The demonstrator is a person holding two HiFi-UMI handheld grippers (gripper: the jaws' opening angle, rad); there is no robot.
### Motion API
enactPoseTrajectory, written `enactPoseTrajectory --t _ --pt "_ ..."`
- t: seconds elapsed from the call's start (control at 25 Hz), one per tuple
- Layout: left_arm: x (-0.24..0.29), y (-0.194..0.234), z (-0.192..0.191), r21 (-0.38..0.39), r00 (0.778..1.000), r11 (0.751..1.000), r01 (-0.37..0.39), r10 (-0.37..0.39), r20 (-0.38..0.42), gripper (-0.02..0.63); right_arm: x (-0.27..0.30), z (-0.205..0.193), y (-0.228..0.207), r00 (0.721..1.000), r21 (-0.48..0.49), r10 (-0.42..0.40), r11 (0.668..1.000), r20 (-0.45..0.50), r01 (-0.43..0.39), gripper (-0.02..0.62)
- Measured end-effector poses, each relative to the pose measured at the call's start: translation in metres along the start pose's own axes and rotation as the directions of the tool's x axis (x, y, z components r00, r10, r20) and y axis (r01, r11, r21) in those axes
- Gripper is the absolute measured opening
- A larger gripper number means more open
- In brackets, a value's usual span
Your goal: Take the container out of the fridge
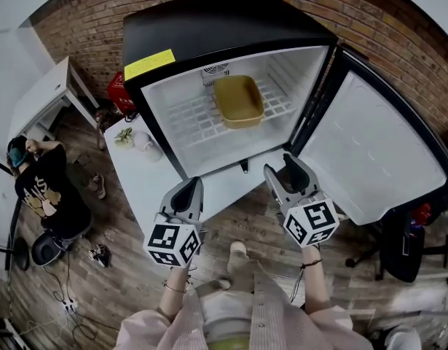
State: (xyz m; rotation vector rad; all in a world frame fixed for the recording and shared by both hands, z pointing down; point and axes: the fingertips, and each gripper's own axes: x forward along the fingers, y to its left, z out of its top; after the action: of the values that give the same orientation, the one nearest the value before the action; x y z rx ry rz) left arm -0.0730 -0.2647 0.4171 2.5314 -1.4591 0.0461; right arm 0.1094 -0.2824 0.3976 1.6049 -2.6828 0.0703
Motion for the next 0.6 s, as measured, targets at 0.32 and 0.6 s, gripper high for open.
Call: enactPoseTrajectory --t 0.32,0.6 --pt "0.035 0.003 0.015 0.018 1.000 1.000 -0.023 0.023 0.014 -0.009 0.038 0.016 -0.022 0.998 -0.069 0.068 0.995 0.008 -0.067 0.207" --pt "0.063 -0.002 0.027 0.035 0.999 0.999 -0.011 0.010 0.034 -0.009 0.064 0.029 -0.021 0.984 -0.208 0.174 0.962 -0.028 -0.176 0.207"
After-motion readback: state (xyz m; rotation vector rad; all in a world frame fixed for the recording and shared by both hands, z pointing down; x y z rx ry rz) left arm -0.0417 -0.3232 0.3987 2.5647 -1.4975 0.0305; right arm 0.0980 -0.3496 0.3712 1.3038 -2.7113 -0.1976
